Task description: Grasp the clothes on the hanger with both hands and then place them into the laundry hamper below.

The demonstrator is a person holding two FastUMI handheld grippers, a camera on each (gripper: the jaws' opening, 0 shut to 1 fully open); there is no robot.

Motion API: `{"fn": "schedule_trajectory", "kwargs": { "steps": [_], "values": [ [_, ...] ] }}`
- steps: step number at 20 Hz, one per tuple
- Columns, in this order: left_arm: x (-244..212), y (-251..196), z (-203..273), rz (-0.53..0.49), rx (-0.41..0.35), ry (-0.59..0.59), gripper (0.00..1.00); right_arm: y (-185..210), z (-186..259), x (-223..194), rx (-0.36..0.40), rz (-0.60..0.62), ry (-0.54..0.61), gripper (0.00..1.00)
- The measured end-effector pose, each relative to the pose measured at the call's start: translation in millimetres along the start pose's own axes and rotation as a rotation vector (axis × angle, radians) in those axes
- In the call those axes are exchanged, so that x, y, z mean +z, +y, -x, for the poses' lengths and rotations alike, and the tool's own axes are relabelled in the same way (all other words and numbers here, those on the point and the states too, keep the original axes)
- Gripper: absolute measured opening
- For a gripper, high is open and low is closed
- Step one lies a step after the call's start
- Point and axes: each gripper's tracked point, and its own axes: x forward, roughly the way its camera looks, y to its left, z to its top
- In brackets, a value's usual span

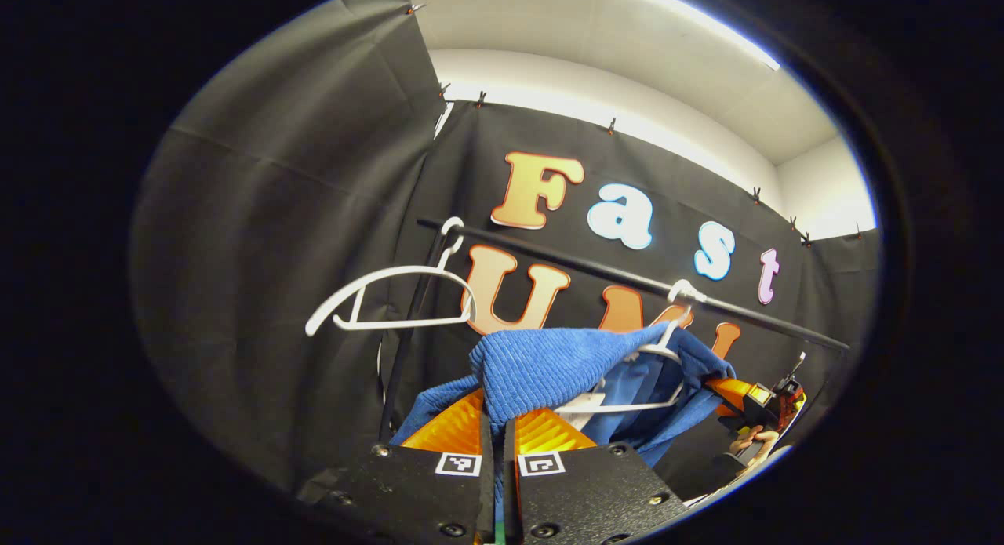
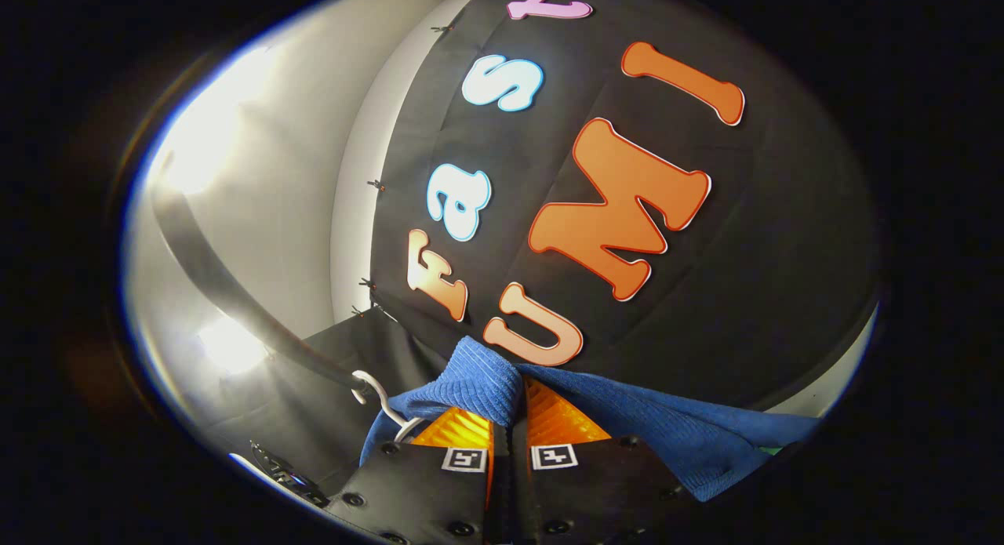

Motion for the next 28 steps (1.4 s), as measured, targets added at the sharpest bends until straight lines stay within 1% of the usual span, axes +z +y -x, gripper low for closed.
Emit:
{"fn": "schedule_trajectory", "kwargs": {
  "steps": [1,2,3,4,5,6,11,14,15,18,20,22,25,26,27,28],
  "values": [
    [10.3,1.8,-3.1,-0.013,-0.004,-0.017,0.04,0.7,-3.4,4.1,-0.002,-0.002,-0.003,0.07],
    [18.4,1.9,-5.4,-0.024,-0.009,-0.027,0.06,2.4,-7.9,8.3,0.004,-0.007,-0.009,0.07],
    [27.3,2.3,-7.5,-0.041,-0.013,-0.041,0.04,4.2,-10.5,12.7,0.008,-0.009,-0.012,0.07],
    [34.3,2.8,-11.8,-0.06,-0.021,-0.049,0.04,4.0,-12.6,14.7,0.011,-0.014,-0.013,0.07],
    [39.2,3.8,-16.6,-0.075,-0.029,-0.054,0.06,4.4,-15.1,16.4,0.014,-0.021,-0.017,0.07],
    [41.6,5.9,-22.5,-0.088,-0.036,-0.054,0.04,2.6,-17.1,17.7,0.015,-0.025,-0.018,0.07],
    [44.7,19.4,-52.4,-0.137,-0.073,-0.023,0.04,-2.7,-24.2,25.8,0.02,-0.066,-0.022,0.07],
    [38.4,25.7,-69.6,-0.132,-0.104,0.007,0.04,-6.6,-35.1,32.5,0.006,-0.06,-0.03,0.07],
    [36.0,27.1,-74.5,-0.133,-0.113,0.017,0.02,-7.7,-37.3,34.6,0.001,-0.056,-0.034,0.07],
    [23.1,22.9,-85.4,-0.126,-0.167,0.051,0.04,-16.9,-44.1,44.8,-0.04,-0.03,-0.046,0.07],
    [12.7,19.8,-90.3,-0.099,-0.209,0.079,0.04,-25.0,-46.7,48.3,-0.067,-0.025,-0.04,0.07],
    [-1.8,24.3,-99.3,-0.07,-0.23,0.112,0.04,-36.0,-52.2,46.0,-0.1,-0.015,-0.03,0.07],
    [-22.1,39.1,-111.6,-0.046,-0.231,0.15,0.04,-56.9,-59.8,39.0,-0.165,0.008,-0.01,0.07],
    [-29.8,43.1,-114.8,-0.046,-0.228,0.163,0.06,-65.3,-62.8,34.4,-0.191,0.019,0.002,0.07],
    [-38.7,47.4,-117.1,-0.048,-0.222,0.177,0.04,-73.2,-65.8,31.6,-0.211,0.027,0.005,0.07],
    [-46.4,51.2,-117.9,-0.047,-0.219,0.19,0.04,-79.2,-65.3,27.1,-0.226,0.032,0.013,0.07]
  ]
}}
